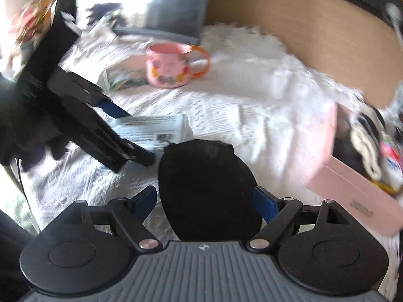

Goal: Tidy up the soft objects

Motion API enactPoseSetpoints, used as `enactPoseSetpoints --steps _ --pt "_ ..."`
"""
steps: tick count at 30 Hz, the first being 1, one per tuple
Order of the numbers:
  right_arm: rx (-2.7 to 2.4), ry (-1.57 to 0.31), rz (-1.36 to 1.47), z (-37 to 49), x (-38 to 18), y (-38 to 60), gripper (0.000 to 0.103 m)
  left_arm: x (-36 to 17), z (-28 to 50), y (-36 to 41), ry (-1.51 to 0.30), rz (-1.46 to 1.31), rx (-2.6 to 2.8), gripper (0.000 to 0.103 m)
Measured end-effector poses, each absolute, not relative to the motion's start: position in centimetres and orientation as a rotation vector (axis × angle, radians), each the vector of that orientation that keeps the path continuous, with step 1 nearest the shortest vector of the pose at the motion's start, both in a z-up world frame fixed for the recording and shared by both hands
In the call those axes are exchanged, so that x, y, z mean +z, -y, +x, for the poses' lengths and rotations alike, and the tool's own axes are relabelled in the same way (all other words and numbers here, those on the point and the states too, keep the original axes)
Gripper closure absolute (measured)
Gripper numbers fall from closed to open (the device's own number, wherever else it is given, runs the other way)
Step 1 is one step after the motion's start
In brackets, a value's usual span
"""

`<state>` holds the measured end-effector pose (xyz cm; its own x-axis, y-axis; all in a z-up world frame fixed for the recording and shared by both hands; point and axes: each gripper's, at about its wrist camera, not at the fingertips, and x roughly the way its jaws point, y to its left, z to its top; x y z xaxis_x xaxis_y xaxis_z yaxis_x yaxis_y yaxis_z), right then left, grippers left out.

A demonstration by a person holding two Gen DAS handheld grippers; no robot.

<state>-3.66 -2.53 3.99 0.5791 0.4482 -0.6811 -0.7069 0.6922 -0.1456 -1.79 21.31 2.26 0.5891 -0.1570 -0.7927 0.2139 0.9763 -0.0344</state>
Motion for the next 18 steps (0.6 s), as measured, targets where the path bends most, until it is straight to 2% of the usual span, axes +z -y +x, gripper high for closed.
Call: enactPoseSetpoints --steps 3,4,5,6,7,8,11,18 --pt "0.704 -0.638 -0.502 -3.6 2.6 0.9 0.023 2.3 -3.9 -21.7 -0.931 0.013 -0.148 0.008" --pt "0.698 -0.631 -0.532 -3.7 2.1 0.5 0.031 2.4 -4.4 -21.7 -0.937 0.001 -0.136 0.008" --pt "0.697 -0.626 -0.564 -3.7 1.7 0.1 0.046 2.4 -4.8 -21.8 -0.942 -0.009 -0.126 0.008" --pt "0.7 -0.63 -0.599 -3.6 1.4 -0.3 0.056 2.5 -5.3 -21.6 -0.949 -0.015 -0.12 0.008" --pt "0.708 -0.639 -0.613 -3.5 1.4 -0.4 0.073 2.7 -5.8 -21.4 -0.953 -0.018 -0.122 0.008" --pt "0.713 -0.639 -0.609 -3.5 1.7 -0.3 0.078 2.8 -6.3 -21.1 -0.954 -0.02 -0.126 0.008" --pt "0.72 -0.62 -0.545 -3.1 3.7 1.5 0.083 3.6 -7.6 -19.5 -0.946 -0.013 -0.175 0.008" --pt "0.568 -0.668 -0.369 -1.5 8.2 8.3 0.084 2.0 -7.6 -15.5 -1.007 0.032 -0.26 0.008"
